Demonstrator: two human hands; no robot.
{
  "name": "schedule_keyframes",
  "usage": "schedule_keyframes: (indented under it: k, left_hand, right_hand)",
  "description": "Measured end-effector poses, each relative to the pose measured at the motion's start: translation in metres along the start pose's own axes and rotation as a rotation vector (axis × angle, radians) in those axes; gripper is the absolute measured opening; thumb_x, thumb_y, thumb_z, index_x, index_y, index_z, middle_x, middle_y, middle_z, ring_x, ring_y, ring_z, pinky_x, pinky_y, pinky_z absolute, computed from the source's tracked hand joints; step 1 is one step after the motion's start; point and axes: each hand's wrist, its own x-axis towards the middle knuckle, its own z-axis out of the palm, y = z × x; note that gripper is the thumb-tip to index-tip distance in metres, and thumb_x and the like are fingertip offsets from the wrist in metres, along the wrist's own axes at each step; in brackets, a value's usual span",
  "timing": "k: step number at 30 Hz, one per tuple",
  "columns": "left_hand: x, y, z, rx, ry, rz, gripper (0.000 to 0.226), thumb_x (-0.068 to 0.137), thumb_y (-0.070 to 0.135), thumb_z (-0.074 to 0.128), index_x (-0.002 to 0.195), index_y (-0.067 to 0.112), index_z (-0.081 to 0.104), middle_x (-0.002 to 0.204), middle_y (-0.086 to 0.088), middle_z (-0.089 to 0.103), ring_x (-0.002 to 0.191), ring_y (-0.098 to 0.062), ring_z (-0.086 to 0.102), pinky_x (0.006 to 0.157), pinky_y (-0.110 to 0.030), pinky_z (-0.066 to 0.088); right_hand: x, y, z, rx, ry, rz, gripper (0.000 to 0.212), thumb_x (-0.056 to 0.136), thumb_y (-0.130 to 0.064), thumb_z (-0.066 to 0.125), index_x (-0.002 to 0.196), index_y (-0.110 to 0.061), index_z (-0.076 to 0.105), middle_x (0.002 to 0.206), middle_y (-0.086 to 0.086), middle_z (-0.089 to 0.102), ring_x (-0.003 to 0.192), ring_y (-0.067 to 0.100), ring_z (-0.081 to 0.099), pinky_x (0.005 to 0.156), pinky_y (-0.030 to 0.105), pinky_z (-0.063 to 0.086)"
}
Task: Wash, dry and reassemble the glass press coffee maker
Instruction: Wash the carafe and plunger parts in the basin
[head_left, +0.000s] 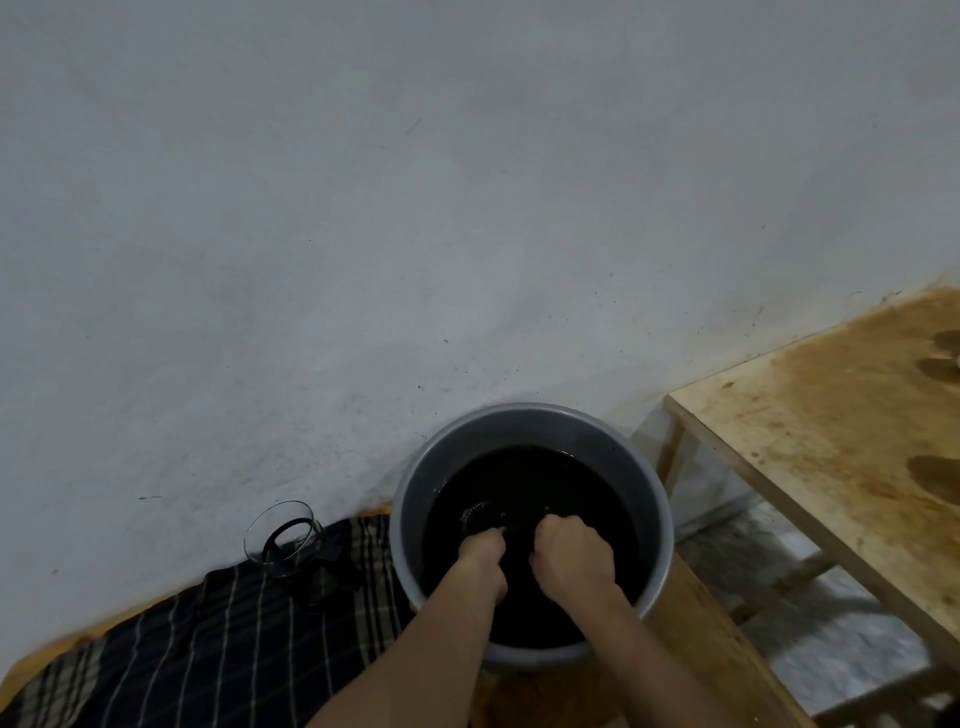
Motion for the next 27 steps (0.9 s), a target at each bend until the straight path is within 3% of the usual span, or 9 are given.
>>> schedule_keyframes:
  k: [4,7,10,13,15,18,23,25,27]
  left_hand:
    - [-0.003,0.002,-0.003,-0.069,-0.006,0.013,0.022,0.089,0.013,0.063,0.106,-0.001,0.063,0.098,-0.024,0.066,0.088,-0.036,0.065,0.086,-0.047,0.056]
    - [-0.004,0.002,-0.004,-0.089,-0.024,-0.016,0.017,0.092,0.016,0.056,0.09,-0.001,0.062,0.078,-0.021,0.062,0.066,-0.03,0.059,0.066,-0.037,0.051]
    - [-0.006,0.003,-0.004,-0.019,0.011,-0.037,0.027,0.09,0.02,0.061,0.108,0.0,0.063,0.085,-0.022,0.066,0.072,-0.033,0.064,0.072,-0.04,0.057]
    - [-0.007,0.003,-0.004,0.021,-0.012,-0.057,0.025,0.087,0.016,0.067,0.1,0.0,0.054,0.089,-0.025,0.061,0.08,-0.037,0.061,0.087,-0.047,0.055]
    - [-0.004,0.002,-0.004,0.024,-0.029,-0.062,0.023,0.087,0.014,0.067,0.099,0.0,0.053,0.085,-0.025,0.057,0.078,-0.037,0.059,0.089,-0.048,0.053]
    - [-0.004,0.002,-0.004,-0.012,-0.049,-0.08,0.036,0.089,0.018,0.064,0.118,-0.001,0.054,0.087,-0.025,0.058,0.081,-0.037,0.059,0.091,-0.048,0.053]
    - [-0.001,0.0,-0.005,-0.039,0.0,-0.078,0.03,0.091,0.028,0.059,0.106,0.003,0.065,0.083,-0.02,0.065,0.07,-0.032,0.061,0.061,-0.037,0.052]
    - [0.002,0.001,-0.004,-0.025,-0.007,-0.041,0.023,0.088,0.02,0.061,0.103,0.003,0.065,0.087,-0.021,0.066,0.076,-0.033,0.064,0.069,-0.04,0.056]
    - [0.001,0.002,-0.004,-0.004,-0.013,-0.026,0.008,0.088,0.009,0.063,0.09,0.003,0.058,0.089,-0.023,0.062,0.08,-0.035,0.062,0.083,-0.046,0.056]
  right_hand:
    - [0.012,0.007,-0.002,0.57,-0.39,0.24,0.011,0.09,-0.019,0.059,0.094,-0.011,0.066,0.089,0.007,0.069,0.077,0.019,0.067,0.063,0.028,0.051]
    - [0.013,0.016,-0.018,1.116,-0.69,0.437,0.013,0.093,-0.014,0.058,0.102,-0.009,0.066,0.088,0.007,0.07,0.074,0.018,0.069,0.069,0.034,0.058]
    - [0.022,0.021,-0.012,0.811,-0.618,0.331,0.015,0.096,-0.019,0.052,0.093,-0.011,0.065,0.081,0.005,0.07,0.075,0.018,0.069,0.072,0.032,0.055]
    - [0.021,0.017,-0.002,0.137,-0.271,0.028,0.011,0.092,-0.021,0.057,0.092,-0.012,0.063,0.09,0.007,0.067,0.083,0.022,0.066,0.072,0.031,0.052]
    - [0.014,0.012,0.001,-0.063,-0.099,-0.074,0.015,0.092,-0.017,0.056,0.103,-0.01,0.063,0.102,0.01,0.066,0.093,0.025,0.065,0.076,0.033,0.051]
    - [0.019,0.008,0.006,0.085,-0.188,-0.015,0.011,0.091,-0.017,0.055,0.096,-0.011,0.062,0.098,0.009,0.066,0.095,0.025,0.066,0.076,0.033,0.052]
    - [0.02,0.019,-0.01,0.985,-0.717,0.366,0.035,0.088,-0.011,0.061,0.122,-0.006,0.052,0.088,0.007,0.072,0.081,0.021,0.074,0.071,0.038,0.059]
    - [0.021,0.023,-0.01,0.922,-0.687,0.318,0.029,0.09,-0.01,0.057,0.119,-0.005,0.055,0.087,0.007,0.072,0.083,0.021,0.073,0.068,0.037,0.056]
    - [0.022,0.02,-0.008,0.485,-0.492,0.171,0.019,0.093,-0.015,0.053,0.108,-0.008,0.061,0.094,0.007,0.07,0.092,0.024,0.07,0.075,0.034,0.054]
